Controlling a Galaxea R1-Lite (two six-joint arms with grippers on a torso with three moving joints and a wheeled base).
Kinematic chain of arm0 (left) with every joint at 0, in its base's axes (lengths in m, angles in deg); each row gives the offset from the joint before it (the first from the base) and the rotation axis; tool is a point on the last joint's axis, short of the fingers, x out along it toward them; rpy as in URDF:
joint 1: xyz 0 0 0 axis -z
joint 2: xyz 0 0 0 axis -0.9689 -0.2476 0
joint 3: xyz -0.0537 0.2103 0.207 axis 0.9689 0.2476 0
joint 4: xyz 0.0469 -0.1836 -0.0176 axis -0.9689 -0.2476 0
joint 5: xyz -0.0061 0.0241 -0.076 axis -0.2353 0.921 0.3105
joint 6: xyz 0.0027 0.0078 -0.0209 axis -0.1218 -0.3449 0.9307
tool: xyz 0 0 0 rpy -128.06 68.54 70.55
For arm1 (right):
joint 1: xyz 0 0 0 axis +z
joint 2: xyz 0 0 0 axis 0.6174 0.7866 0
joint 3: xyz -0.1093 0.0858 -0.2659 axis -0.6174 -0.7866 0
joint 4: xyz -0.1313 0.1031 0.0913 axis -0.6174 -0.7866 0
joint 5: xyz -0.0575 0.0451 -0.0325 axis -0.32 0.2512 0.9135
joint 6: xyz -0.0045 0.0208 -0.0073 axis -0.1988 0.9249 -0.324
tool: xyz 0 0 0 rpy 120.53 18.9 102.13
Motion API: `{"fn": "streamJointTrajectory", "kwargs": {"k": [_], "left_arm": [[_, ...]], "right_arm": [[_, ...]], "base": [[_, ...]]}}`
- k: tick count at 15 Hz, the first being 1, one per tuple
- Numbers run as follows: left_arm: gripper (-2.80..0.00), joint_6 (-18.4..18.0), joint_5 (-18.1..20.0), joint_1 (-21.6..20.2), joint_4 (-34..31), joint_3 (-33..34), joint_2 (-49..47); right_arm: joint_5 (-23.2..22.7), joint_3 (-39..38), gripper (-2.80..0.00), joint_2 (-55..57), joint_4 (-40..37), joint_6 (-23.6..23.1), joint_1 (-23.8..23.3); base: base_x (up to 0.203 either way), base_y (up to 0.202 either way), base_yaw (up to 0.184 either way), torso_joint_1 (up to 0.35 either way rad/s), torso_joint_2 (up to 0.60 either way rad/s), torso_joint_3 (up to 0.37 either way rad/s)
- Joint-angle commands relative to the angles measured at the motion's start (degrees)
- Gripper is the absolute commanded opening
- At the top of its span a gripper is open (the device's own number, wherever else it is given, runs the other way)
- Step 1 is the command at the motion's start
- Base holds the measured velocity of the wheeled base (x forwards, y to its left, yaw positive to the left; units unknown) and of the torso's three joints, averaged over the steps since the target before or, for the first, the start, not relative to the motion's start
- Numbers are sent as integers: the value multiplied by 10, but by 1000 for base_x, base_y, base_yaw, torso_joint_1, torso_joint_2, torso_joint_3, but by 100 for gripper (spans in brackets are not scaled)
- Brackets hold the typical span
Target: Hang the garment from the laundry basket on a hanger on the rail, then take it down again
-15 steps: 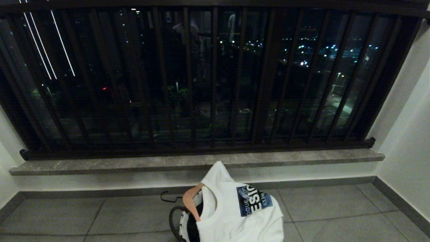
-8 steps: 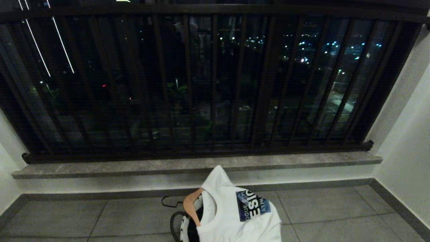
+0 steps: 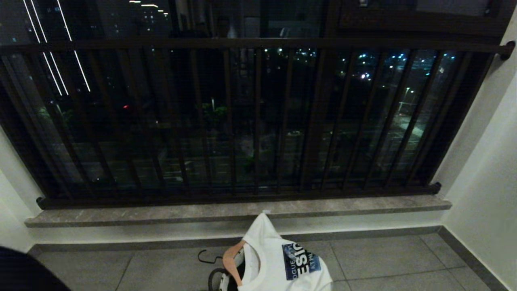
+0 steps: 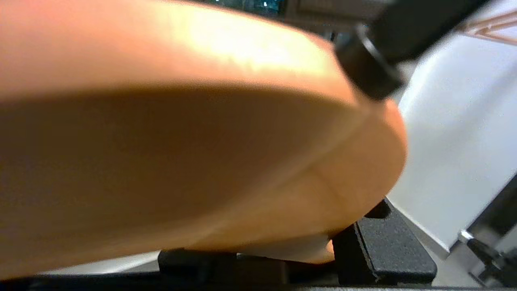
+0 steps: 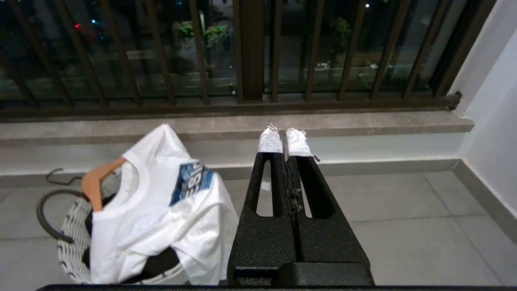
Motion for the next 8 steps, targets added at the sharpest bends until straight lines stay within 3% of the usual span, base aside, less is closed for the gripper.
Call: {"fn": "streamJointTrajectory", "kwargs": {"k": [1,8], "left_arm": [[-280,1,1,0,0,-2,-14],[-280,-1,-1,0,3,-22,-33]], "right_arm": [[0,0,-280,0,1,0,0],[0,0,-280,0,1,0,0]], "base": [[0,0,0,159,-471,-315],[0,0,0,185,-494,-313]]}}
